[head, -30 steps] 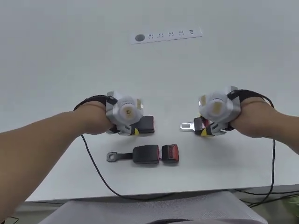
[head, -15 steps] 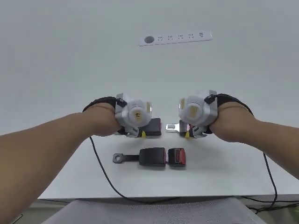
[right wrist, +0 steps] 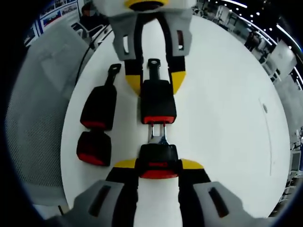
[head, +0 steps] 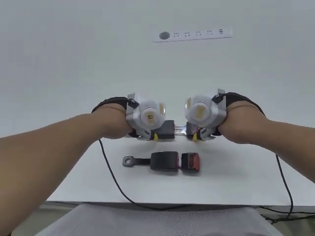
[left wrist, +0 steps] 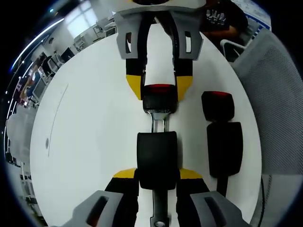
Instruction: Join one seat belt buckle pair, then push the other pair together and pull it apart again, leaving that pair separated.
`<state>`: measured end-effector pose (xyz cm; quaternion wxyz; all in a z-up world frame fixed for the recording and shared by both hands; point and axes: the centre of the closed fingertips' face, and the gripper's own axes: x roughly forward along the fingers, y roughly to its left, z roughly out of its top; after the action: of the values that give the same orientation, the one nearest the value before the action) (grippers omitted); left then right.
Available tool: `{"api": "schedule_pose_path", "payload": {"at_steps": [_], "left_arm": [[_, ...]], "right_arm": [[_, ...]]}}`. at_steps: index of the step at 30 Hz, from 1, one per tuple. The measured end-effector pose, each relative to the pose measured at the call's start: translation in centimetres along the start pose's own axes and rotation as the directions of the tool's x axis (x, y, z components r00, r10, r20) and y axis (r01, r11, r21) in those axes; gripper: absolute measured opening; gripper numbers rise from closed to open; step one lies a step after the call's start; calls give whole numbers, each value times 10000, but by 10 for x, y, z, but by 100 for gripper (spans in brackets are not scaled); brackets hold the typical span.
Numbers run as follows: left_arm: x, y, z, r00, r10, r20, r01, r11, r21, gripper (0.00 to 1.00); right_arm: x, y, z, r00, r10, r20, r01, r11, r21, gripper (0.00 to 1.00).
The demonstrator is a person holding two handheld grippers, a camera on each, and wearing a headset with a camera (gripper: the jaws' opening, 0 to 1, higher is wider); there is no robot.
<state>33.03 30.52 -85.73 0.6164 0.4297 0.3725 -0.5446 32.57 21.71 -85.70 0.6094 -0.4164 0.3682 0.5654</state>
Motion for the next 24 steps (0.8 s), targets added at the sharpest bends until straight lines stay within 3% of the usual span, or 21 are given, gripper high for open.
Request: {"api": "schedule_pose_path", "payload": {"at_steps": [6, 8, 13, 24], "left_arm": [[0, 0, 0, 9999, -39, 109, 39, 10000, 8, 30], [1, 0, 0, 9999, -34, 129, 35, 10000, -68, 30], [3, -1, 0, 10000, -75, -28, 76, 9998, 203, 29], [3, 0, 1, 9994, 6, 347, -3, 10000, -59, 29]], "right_arm": [[4, 1, 10, 9983, 89, 571, -98, 9998, 157, 30], [4, 0, 9, 9987, 103, 499, -106, 9999, 71, 30], [5, 0, 13, 9963, 118, 853, -133, 9998, 169, 29], [9, 0, 27, 9955, 133, 938, -148, 9998, 153, 28]]}}
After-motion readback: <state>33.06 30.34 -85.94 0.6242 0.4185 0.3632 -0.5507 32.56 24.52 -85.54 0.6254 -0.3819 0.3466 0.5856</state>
